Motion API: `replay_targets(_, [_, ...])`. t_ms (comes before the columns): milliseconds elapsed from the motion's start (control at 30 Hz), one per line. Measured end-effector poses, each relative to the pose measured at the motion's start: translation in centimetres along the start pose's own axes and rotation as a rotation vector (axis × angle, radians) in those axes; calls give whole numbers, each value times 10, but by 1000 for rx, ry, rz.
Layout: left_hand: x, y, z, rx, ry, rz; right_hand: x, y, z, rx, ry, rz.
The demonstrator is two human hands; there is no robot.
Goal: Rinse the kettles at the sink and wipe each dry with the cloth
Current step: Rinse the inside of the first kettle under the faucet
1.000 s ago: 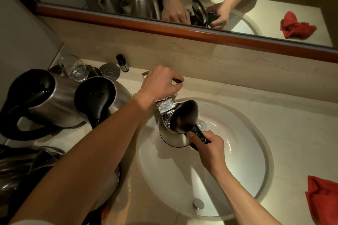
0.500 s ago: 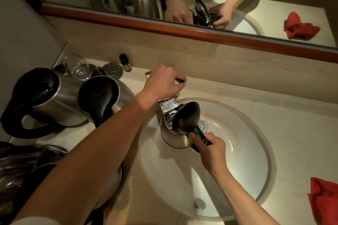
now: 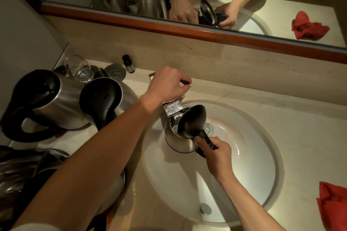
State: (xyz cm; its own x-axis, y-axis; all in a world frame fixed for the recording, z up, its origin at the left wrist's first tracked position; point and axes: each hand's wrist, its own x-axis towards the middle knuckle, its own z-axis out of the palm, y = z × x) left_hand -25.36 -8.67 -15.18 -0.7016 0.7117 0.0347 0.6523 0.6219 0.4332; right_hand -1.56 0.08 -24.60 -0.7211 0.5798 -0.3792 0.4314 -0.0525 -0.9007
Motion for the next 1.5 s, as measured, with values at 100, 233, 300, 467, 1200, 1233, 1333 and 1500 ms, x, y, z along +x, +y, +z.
replay_targets(100, [-1, 0, 0, -3, 2, 4, 0, -1, 0, -2, -3, 3])
replay_targets(233, [-1, 1, 0, -3, 8, 6, 0, -2, 0, 1, -16, 0])
replay_targets(300, [-1, 0, -1, 1, 6, 4, 0, -1, 0, 5, -17, 5])
replay_targets(467, [0, 0, -1, 3, -2, -8, -1, -3, 1, 7, -17, 1])
replay_targets(1200, [-1, 2, -2, 2, -11, -13, -3, -9, 1, -5, -31, -10])
replay_targets(1233, [-1, 2, -2, 2, -11, -11, -3, -10, 1, -5, -29, -9])
replay_targets(1333, [-1, 2, -2, -4, -10, -14, -3, -11, 1, -11, -26, -4])
replay_targets(1500, [-1, 2, -2, -7, -4, -4, -4, -12, 2, -13, -21, 7])
